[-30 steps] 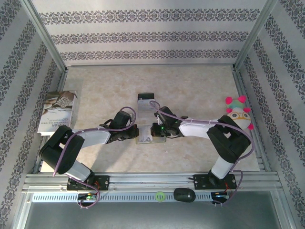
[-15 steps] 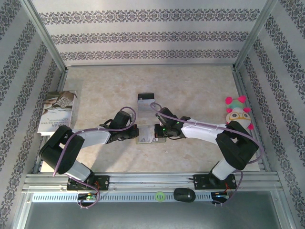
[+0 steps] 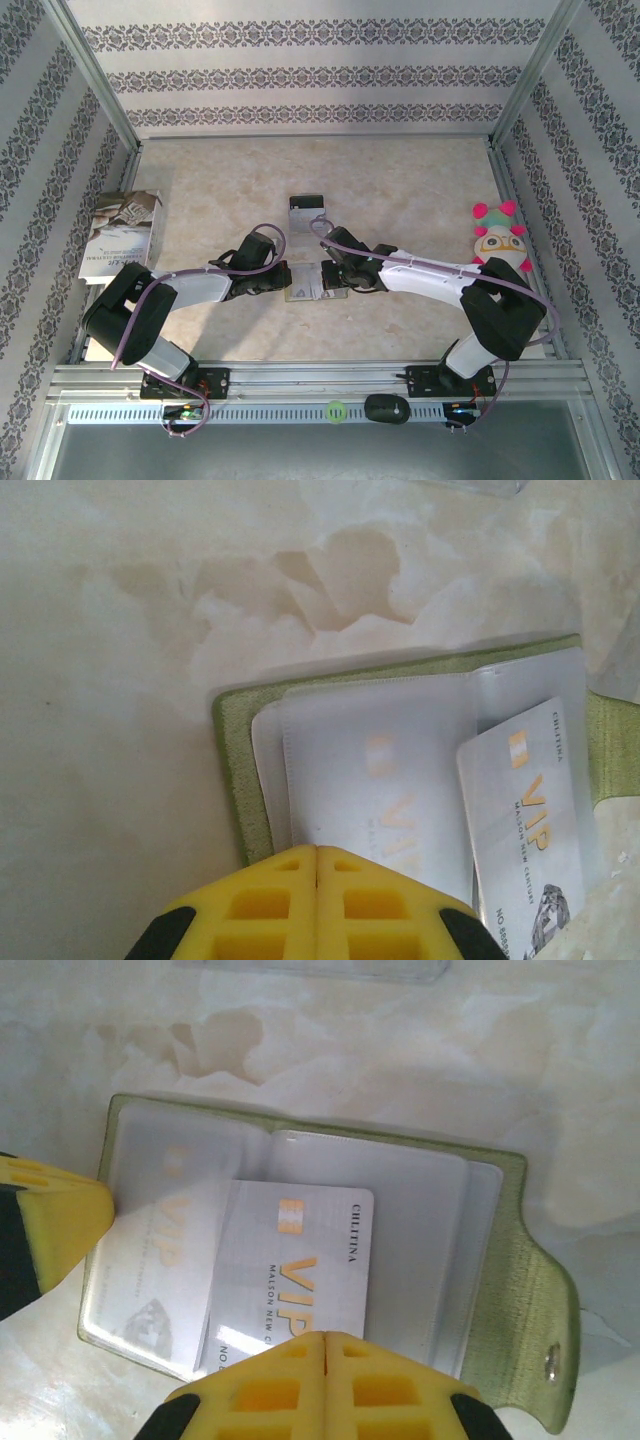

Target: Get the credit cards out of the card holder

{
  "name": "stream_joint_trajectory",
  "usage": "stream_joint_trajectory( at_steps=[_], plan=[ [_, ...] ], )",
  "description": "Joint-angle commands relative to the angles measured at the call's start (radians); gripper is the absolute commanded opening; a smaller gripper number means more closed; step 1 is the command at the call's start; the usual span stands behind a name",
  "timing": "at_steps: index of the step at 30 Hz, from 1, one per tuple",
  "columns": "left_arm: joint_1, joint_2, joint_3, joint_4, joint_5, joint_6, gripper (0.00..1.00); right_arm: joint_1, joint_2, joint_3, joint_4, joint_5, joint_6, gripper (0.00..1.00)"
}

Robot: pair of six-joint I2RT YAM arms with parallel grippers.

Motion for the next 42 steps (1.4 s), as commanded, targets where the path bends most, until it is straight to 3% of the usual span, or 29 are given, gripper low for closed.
stream_joint_trajectory(
  at_steps=[1, 4, 8, 16, 20, 28, 42],
  plan=[
    [0.005, 0.014, -0.024, -0.030, 0.008, -0.002, 0.00, 0.016, -0.014, 0.028, -0.026, 0.064, -0.008, 0.00],
    [0.006, 0.020, -0.027, -0.024, 0.013, -0.006, 0.00, 0.020, -0.008, 0.025, -0.003, 0.049, -0.005, 0.00],
    [0.007, 0.013, -0.028, -0.025, 0.023, -0.008, 0.00, -0.029, 0.016, 0.012, 0.038, -0.094, -0.017, 0.06],
    [0.002, -0.155, 0.017, -0.149, 0.005, 0.027, 0.19, -0.089, -0.045, -0.054, 0.095, -0.187, -0.058, 0.17],
    [-0.042, -0.173, 0.064, -0.182, 0.000, 0.038, 0.21, -0.115, -0.034, -0.071, 0.123, -0.270, -0.075, 0.20],
    [-0.137, 0.019, 0.162, -0.081, 0.037, 0.005, 0.11, -0.152, -0.047, -0.112, 0.146, -0.326, -0.081, 0.22],
    [-0.135, 0.152, 0.175, -0.106, -0.005, -0.016, 0.00, -0.163, -0.002, -0.118, 0.158, -0.368, -0.099, 0.26]
  ],
)
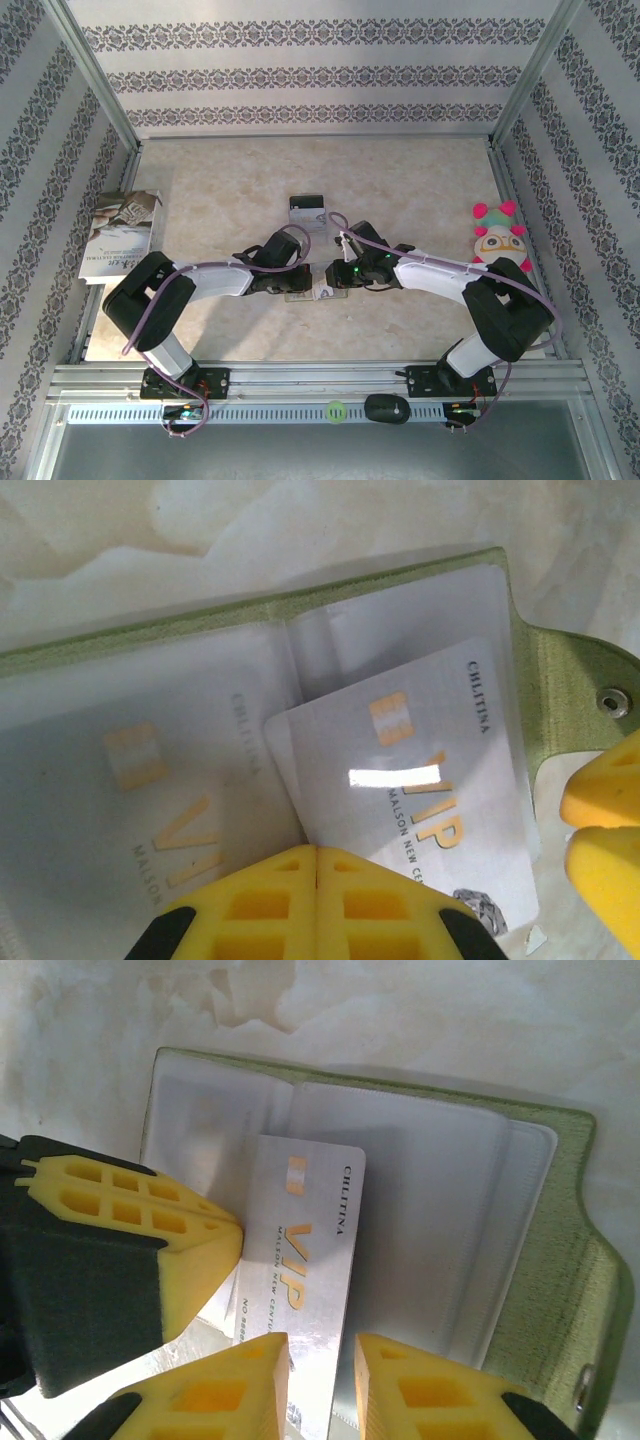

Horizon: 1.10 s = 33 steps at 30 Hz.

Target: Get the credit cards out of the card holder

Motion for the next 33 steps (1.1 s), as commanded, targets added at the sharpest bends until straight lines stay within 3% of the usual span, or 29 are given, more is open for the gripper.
stream_joint_trajectory(
  at_steps=[1, 6, 13, 19, 23, 28, 33],
  plan=[
    [0.001, 0.038, 0.017, -0.024, -0.017, -0.017, 0.00, -0.009, 0.028, 0.007, 0.012, -0.016, -0.019, 0.26],
    [0.006, 0.039, 0.012, -0.031, -0.011, -0.013, 0.00, -0.014, 0.059, 0.021, 0.016, -0.020, -0.025, 0.29],
    [0.009, 0.045, 0.009, -0.028, -0.006, -0.012, 0.00, -0.021, 0.093, 0.031, 0.097, -0.118, 0.002, 0.32],
    [0.013, 0.048, 0.010, -0.025, -0.001, -0.008, 0.00, -0.024, 0.116, 0.032, 0.130, -0.147, 0.026, 0.26],
    [0.018, 0.038, 0.007, -0.020, 0.004, -0.006, 0.01, -0.031, 0.099, 0.021, 0.129, -0.132, 0.027, 0.14],
    [0.024, -0.020, -0.013, 0.016, 0.009, -0.012, 0.23, -0.048, 0.044, -0.008, 0.116, -0.108, 0.028, 0.03],
    [0.049, -0.131, -0.002, 0.016, 0.022, -0.019, 0.39, -0.050, -0.055, -0.023, 0.075, -0.076, 0.011, 0.00]
  ],
)
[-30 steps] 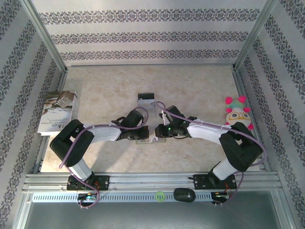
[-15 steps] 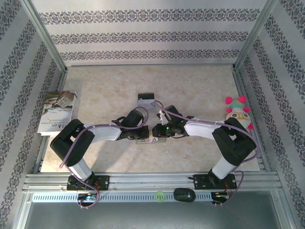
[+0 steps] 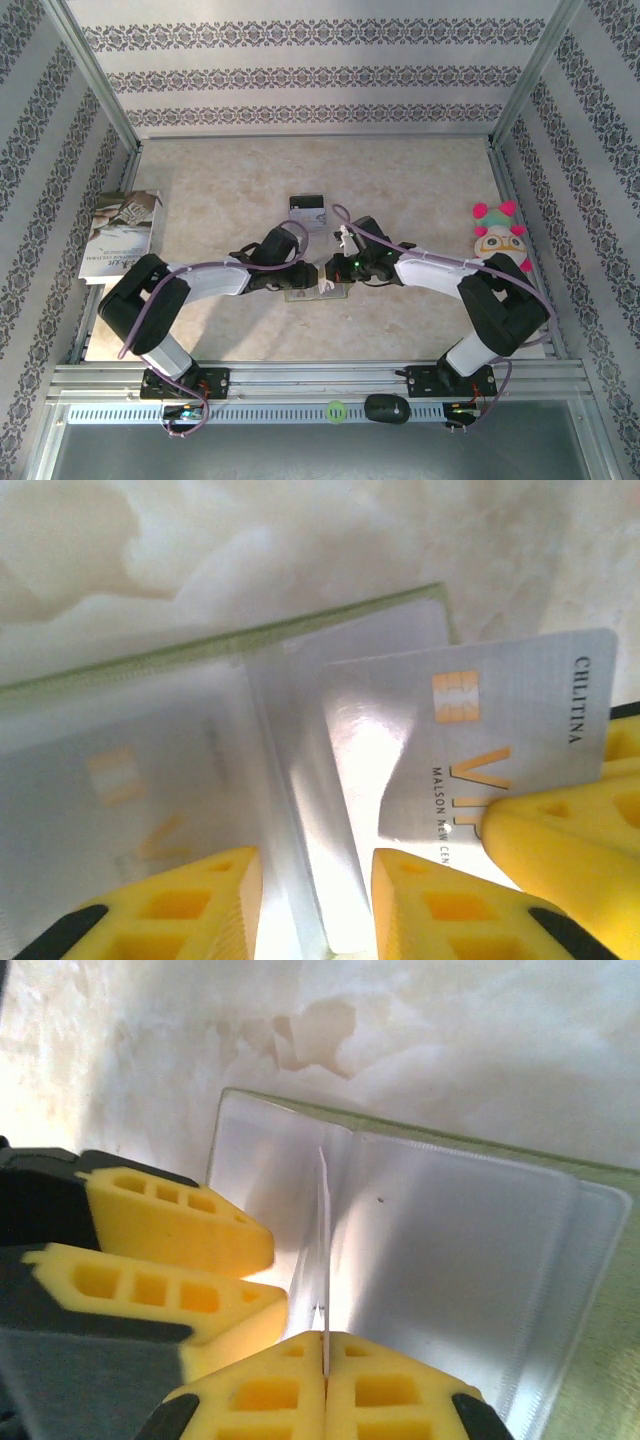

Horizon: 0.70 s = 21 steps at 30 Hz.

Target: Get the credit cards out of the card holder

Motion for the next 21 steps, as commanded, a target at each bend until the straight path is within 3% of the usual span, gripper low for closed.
stream_joint_trajectory(
  at_steps=[1, 8, 9, 10, 21],
  plan=[
    [0.037, -0.117, -0.006, -0.001, -0.001, -0.005, 0.43, -0.004, -0.089, -0.011, -0.044, 0.041, -0.029, 0.00],
    [0.140, -0.368, -0.073, -0.085, -0.029, 0.019, 0.71, -0.013, -0.099, 0.213, -0.252, 0.023, -0.283, 0.00],
    [0.164, -0.395, -0.088, -0.100, -0.022, 0.018, 0.95, -0.014, -0.078, 0.271, -0.295, 0.026, -0.342, 0.00],
    [0.183, -0.419, -0.104, -0.116, -0.017, 0.018, 1.00, -0.014, -0.053, 0.327, -0.340, 0.043, -0.405, 0.00],
    [0.264, -0.605, -0.194, -0.265, -0.066, 0.033, 1.00, -0.031, 0.226, 0.820, -0.616, 0.144, -0.968, 0.00]
  ],
)
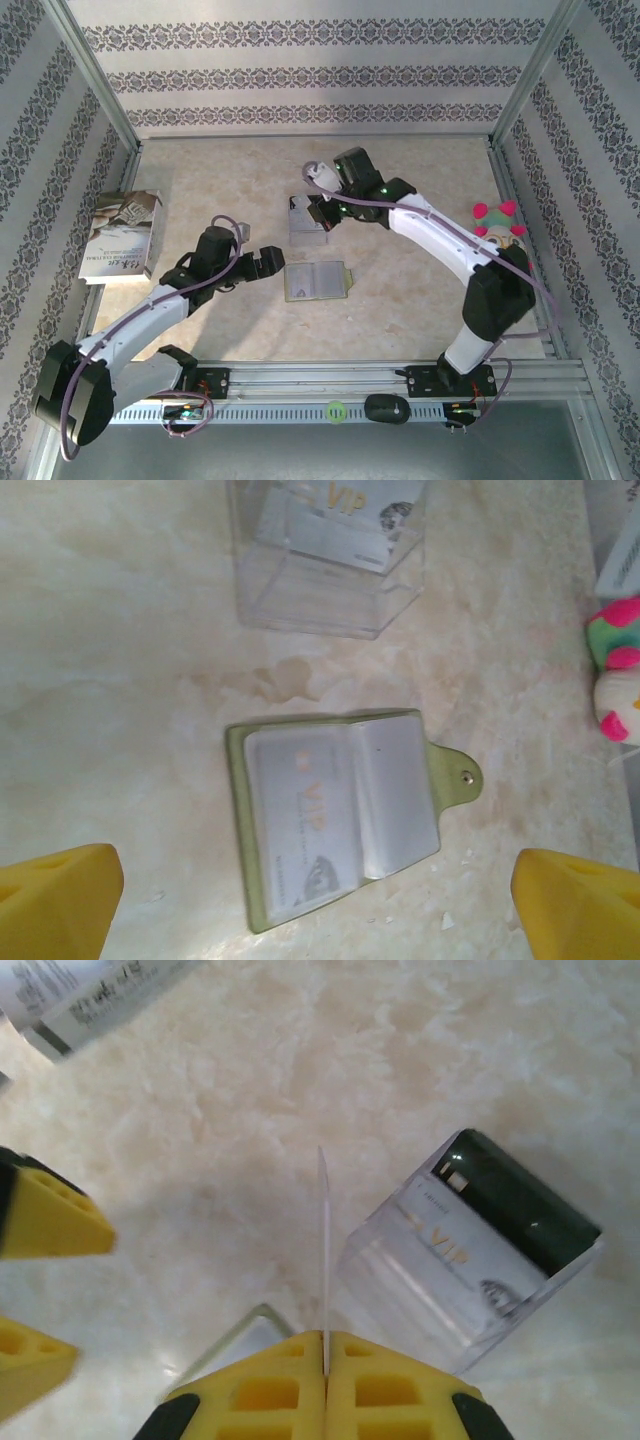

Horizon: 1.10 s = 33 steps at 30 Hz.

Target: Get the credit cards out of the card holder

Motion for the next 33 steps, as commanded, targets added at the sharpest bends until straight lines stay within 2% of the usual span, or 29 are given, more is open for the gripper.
stream_joint_trajectory(
  at_steps=[1, 7, 13, 19, 33],
  plan=[
    [0.028, -0.050, 0.001, -0.106, -0.049, 0.026, 1.00, -0.001, 0.097, 0.138, -0.175, 0.056, -0.277, 0.00],
    [0.089, -0.077, 0.011, -0.166, -0.056, 0.040, 1.00, 0.000, 0.237, 0.306, -0.264, 0.148, -0.491, 0.00],
    [0.116, -0.023, 0.046, -0.192, -0.061, 0.062, 1.00, -0.001, 0.341, 0.405, -0.329, 0.151, -0.614, 0.00],
    [0.129, 0.030, 0.058, -0.183, -0.053, 0.069, 1.00, 0.001, 0.430, 0.481, -0.365, 0.178, -0.680, 0.00],
    [0.150, 0.089, 0.061, -0.160, -0.047, 0.068, 1.00, 0.018, 0.494, 0.493, -0.366, 0.257, -0.773, 0.00]
  ],
)
